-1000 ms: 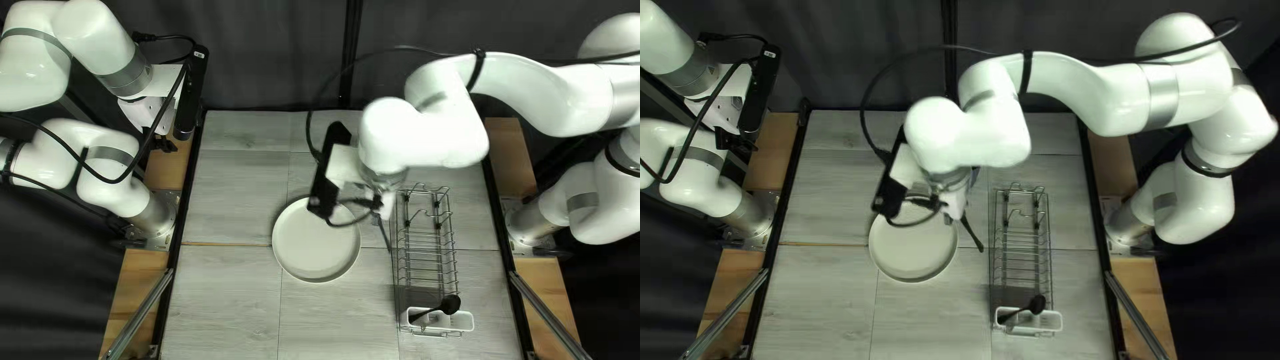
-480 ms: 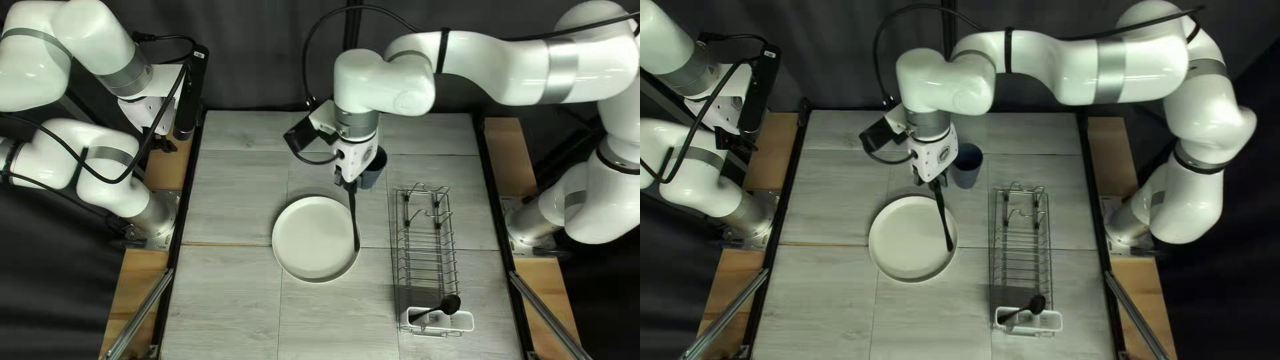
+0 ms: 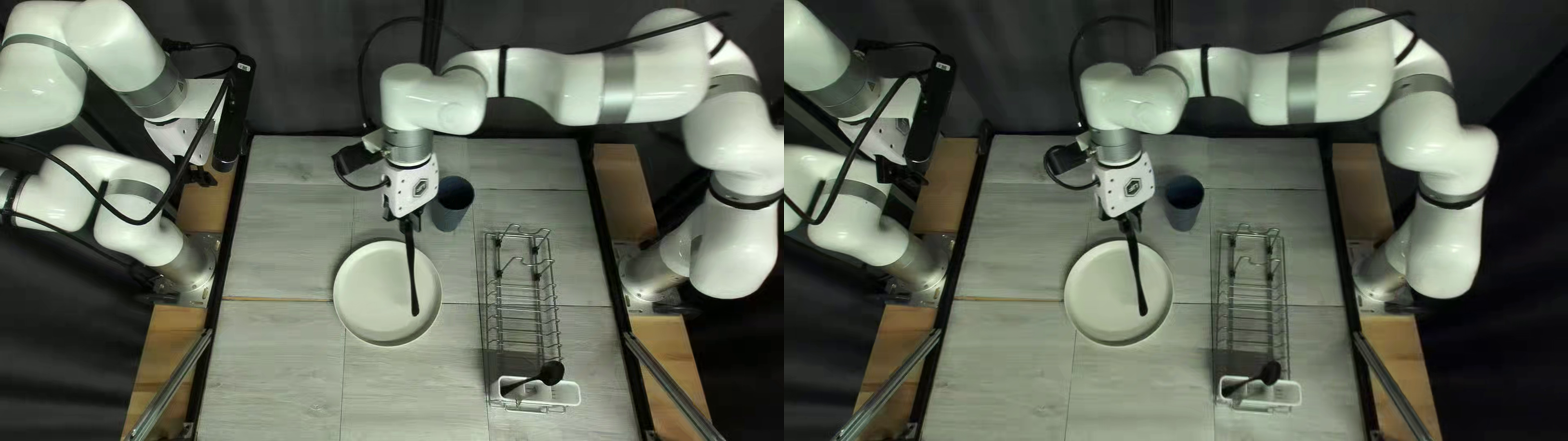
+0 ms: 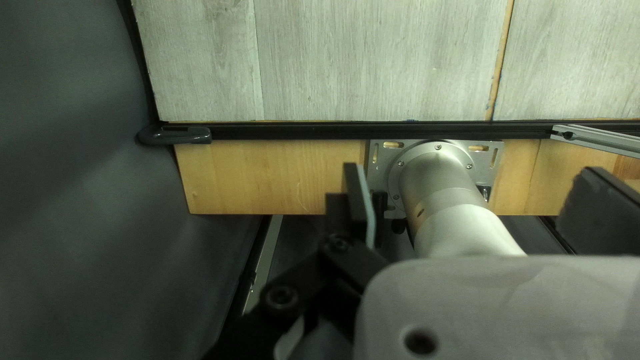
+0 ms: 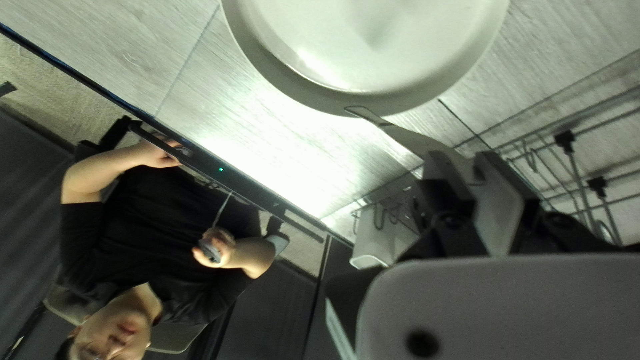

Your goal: Pick up and place plate onto table. Place down one fork to the left of the plate. Place spoon and knife to the right of the plate. Place cup above the knife and spoon

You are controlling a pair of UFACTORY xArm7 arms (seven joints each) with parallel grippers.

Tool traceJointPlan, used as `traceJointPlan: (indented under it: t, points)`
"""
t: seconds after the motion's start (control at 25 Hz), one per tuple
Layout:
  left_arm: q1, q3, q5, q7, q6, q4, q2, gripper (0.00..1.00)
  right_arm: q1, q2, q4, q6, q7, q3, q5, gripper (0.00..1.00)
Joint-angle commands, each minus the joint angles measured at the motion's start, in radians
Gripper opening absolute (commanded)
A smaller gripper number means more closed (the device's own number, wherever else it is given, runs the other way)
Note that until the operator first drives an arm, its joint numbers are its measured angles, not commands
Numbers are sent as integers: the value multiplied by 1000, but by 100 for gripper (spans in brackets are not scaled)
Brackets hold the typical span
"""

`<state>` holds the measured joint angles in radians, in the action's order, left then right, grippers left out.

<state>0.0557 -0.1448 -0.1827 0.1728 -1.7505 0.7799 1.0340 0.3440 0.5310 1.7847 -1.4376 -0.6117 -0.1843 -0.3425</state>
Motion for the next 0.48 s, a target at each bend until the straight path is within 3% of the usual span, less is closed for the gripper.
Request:
traceJointPlan:
  t: [0.04, 0.4, 0.44, 0.48]
  points:
    - [0, 0, 0, 0, 0, 0, 0, 100, 11, 25, -1, 9, 22, -3, -15, 0]
    - [0, 0, 0, 0, 0, 0, 0, 100, 20, 113, 49, 28, 50, -7, -32, 0]
    - [0, 0, 0, 0, 0, 0, 0, 100, 19, 122, 55, 30, 48, -6, -32, 12]
    - [0, 0, 0, 0, 0, 0, 0, 100, 17, 129, 64, 29, 44, -6, -31, 58]
